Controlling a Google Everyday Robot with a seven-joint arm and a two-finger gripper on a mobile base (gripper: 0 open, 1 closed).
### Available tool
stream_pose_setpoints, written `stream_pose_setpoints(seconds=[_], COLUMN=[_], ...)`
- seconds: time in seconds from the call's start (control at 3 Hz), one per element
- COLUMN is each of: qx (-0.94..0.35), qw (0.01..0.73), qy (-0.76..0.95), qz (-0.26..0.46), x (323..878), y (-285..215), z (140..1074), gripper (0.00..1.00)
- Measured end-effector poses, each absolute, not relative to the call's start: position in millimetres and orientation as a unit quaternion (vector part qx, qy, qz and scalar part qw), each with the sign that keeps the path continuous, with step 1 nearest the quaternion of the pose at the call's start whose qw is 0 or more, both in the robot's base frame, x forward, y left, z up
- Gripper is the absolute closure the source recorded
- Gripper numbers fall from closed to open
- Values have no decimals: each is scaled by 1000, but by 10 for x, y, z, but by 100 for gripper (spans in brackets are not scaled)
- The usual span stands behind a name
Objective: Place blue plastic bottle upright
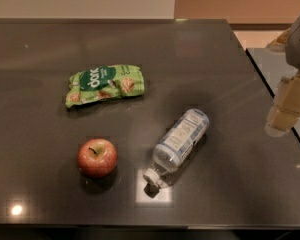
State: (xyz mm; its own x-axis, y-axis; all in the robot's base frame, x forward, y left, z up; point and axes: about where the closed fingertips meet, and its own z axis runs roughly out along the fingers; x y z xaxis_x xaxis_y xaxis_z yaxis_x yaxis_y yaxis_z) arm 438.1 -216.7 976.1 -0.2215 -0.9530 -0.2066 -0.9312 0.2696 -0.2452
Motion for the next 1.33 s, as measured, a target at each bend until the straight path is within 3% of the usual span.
stream_pose_setpoints(seconds=[0.67,1.33], qx=[-624,-721], qw=[158,151], qy=[765,676], qz=[-30,-21], x=[4418,4496], y=[-2061,-1456], z=[9773,9684], gripper=[0,0])
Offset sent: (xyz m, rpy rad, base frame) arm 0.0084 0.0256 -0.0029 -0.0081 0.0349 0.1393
